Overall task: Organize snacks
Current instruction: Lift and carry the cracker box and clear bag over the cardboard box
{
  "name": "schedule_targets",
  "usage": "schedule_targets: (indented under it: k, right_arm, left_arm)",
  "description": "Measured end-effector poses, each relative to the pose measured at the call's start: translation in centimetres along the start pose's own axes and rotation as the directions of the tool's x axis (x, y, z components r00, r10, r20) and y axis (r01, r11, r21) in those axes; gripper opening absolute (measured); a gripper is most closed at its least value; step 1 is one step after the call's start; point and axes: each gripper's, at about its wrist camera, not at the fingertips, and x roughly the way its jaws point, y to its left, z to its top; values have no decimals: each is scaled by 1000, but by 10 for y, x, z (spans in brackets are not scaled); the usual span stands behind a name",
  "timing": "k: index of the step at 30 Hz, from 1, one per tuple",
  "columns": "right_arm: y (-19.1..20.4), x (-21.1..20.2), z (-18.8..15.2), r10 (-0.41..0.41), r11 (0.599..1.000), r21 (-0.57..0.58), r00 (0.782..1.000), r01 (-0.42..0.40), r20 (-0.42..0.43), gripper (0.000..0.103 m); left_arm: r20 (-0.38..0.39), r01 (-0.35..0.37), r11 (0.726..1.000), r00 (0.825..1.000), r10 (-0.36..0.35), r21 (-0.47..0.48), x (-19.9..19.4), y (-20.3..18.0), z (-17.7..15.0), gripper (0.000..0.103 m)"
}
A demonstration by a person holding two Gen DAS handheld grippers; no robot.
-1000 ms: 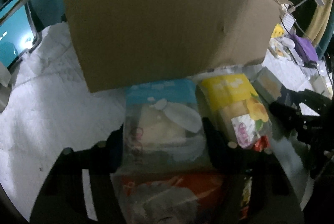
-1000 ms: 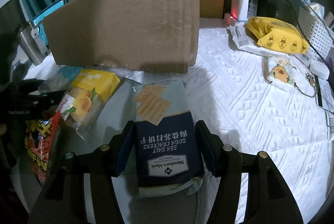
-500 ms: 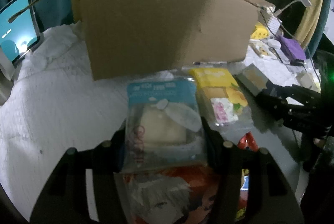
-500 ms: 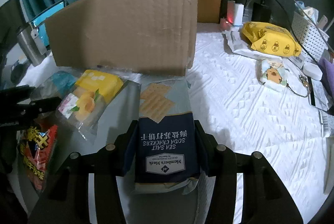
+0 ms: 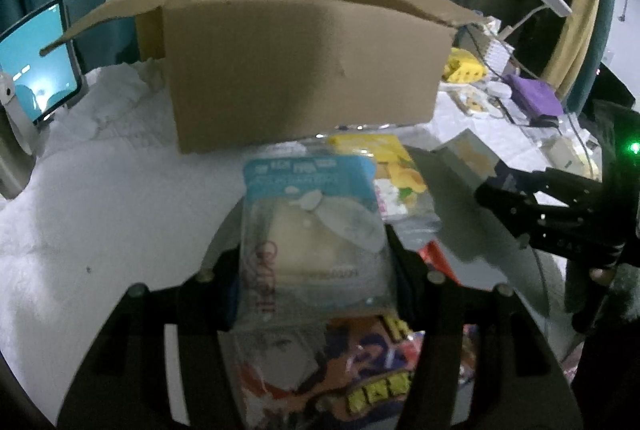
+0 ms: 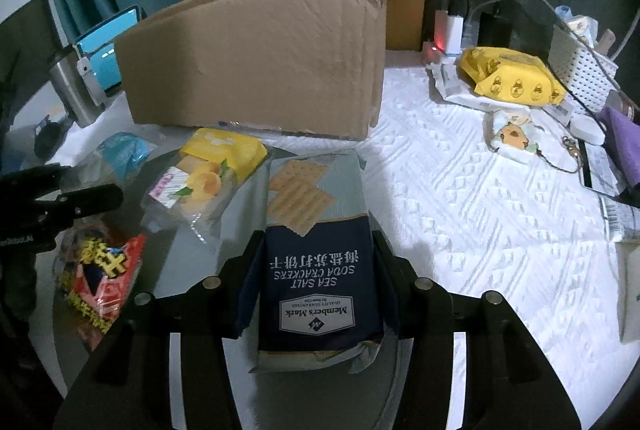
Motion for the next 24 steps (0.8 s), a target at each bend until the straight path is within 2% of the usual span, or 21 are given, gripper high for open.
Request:
schedule_targets:
  k: [14, 24]
  right_arm:
    - [13, -49, -5, -8, 1000, -10, 997, 9, 74, 53]
    - [25, -94, 1, -22, 999, -21, 987, 25, 158, 53]
  left_arm:
    - [89, 30, 999, 995, -33, 40, -52, -19, -2, 59]
    - [162, 55, 996, 985, -67, 76, -92, -35, 4, 59]
